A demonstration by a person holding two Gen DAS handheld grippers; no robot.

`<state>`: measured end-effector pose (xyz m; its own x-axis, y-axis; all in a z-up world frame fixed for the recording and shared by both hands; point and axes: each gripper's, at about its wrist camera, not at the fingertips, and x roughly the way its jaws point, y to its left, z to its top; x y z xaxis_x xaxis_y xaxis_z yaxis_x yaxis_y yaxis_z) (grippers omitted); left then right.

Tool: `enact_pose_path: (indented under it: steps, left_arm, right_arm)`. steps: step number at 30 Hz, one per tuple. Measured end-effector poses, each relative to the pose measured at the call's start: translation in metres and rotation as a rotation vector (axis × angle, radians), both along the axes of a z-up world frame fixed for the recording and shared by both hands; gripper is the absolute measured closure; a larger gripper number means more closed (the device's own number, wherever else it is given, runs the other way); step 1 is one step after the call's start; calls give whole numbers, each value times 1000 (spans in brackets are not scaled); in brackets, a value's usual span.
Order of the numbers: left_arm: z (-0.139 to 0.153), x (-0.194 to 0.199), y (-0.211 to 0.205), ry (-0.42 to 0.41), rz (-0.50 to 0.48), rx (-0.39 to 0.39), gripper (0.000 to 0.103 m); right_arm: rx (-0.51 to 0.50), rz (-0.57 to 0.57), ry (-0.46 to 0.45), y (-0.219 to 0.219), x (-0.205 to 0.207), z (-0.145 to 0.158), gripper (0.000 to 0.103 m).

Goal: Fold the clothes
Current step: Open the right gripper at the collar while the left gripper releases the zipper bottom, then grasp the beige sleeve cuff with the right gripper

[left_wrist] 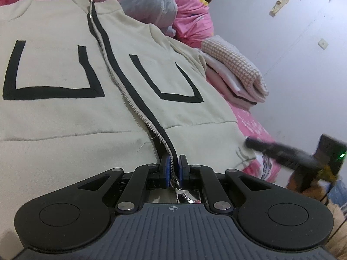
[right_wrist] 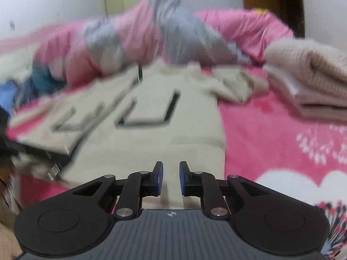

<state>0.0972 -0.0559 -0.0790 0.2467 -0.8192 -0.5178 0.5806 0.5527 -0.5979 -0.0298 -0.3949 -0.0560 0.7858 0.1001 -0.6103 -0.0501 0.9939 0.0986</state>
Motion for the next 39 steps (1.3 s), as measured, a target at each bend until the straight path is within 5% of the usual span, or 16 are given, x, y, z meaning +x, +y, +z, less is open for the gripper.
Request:
enact_pose_path:
  steps: [8,12,14,23,27,32,39]
  left_arm:
    - [44,16,29,-21,91,11,90]
    - [78,41,33,-90,138,7,69]
    - [89,57,21,-119,145,26,68]
    - [62,132,-62,-118,78,76,67]
    - [35,156,-80,-154,71,83,67]
    - [1,176,-75,-102,109,37,68]
    - [-10,175,-72,-128,112,3,68]
  right_arm:
    - [27,16,-23,-4,-5,-16,81]
    - [27,26,-41,-3,-7,-18,78]
    - [40,22,-42,-5,-7,-18,77]
    - [107,0,-54,-17,15,26,77]
    - [70,33,-117,-16,71,69,77]
    - [12,112,-113,8,195,89,79]
    - [-189,154,-25,52,380,29,88]
